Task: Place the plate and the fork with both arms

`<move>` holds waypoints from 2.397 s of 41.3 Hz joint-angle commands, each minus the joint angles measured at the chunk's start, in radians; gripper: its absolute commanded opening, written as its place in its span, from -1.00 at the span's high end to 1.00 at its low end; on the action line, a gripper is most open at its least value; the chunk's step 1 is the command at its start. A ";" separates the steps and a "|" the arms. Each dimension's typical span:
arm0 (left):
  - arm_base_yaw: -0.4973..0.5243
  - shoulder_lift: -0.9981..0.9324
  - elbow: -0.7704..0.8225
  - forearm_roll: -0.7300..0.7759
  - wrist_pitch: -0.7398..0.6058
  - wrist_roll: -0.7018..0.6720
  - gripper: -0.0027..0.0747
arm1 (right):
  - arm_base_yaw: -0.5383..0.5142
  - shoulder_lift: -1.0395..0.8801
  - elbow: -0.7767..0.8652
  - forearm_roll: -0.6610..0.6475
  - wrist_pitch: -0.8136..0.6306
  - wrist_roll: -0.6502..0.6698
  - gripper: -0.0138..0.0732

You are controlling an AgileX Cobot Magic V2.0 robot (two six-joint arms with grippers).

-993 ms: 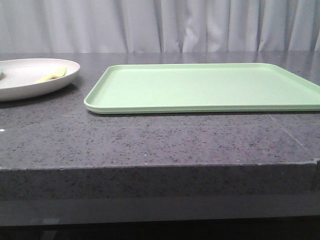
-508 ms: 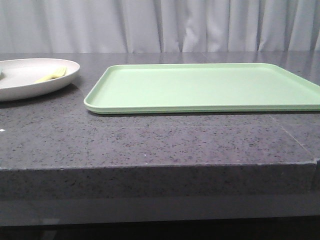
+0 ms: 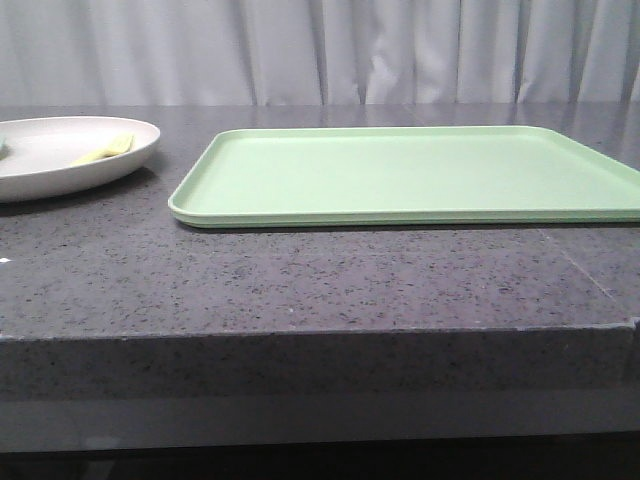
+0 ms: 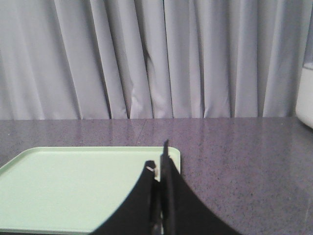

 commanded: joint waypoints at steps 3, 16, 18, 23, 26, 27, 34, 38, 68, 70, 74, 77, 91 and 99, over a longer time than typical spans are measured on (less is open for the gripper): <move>0.002 0.133 -0.194 -0.010 0.085 -0.003 0.98 | 0.001 0.118 -0.165 -0.033 0.039 -0.003 0.84; 0.002 0.345 -0.296 -0.010 0.168 -0.003 0.98 | 0.001 0.340 -0.282 -0.033 0.102 -0.003 0.84; 0.002 0.362 -0.294 -0.010 0.170 -0.003 0.98 | 0.001 0.357 -0.282 -0.033 0.103 -0.003 0.84; 0.002 0.398 -0.294 -0.010 0.170 -0.003 0.98 | 0.001 0.383 -0.282 -0.032 0.096 -0.003 0.84; 0.002 0.411 -0.294 -0.010 0.170 -0.003 0.98 | 0.001 0.386 -0.282 -0.032 0.100 -0.003 0.84; 0.002 0.412 -0.294 -0.010 0.170 -0.003 0.98 | 0.001 0.386 -0.282 -0.032 0.102 -0.003 0.84; 0.002 0.416 -0.294 -0.010 0.170 -0.003 0.98 | 0.001 0.386 -0.282 -0.032 0.102 -0.003 0.84; 0.002 0.416 -0.294 -0.006 0.164 -0.003 0.98 | 0.001 0.386 -0.282 -0.032 0.102 -0.003 0.84; 0.002 0.416 -0.294 0.061 0.071 -0.002 -0.80 | -0.002 0.386 -0.282 -0.053 0.103 -0.003 -0.81; 0.002 0.416 -0.294 0.044 0.049 -0.002 -0.80 | -0.002 0.386 -0.282 -0.053 0.103 -0.003 -0.81; 0.002 0.418 -0.294 0.008 0.049 -0.002 -0.80 | -0.002 0.386 -0.282 -0.053 0.103 -0.003 -0.81; 0.002 0.440 -0.310 0.024 0.093 -0.002 -0.80 | -0.002 0.386 -0.282 -0.053 0.103 -0.003 -0.81; 0.002 0.742 -0.511 0.156 0.407 -0.002 -0.80 | -0.002 0.386 -0.282 -0.053 0.103 -0.003 -0.81; 0.081 0.965 -0.617 0.177 0.461 -0.015 -0.80 | -0.002 0.386 -0.282 -0.053 0.103 -0.003 -0.81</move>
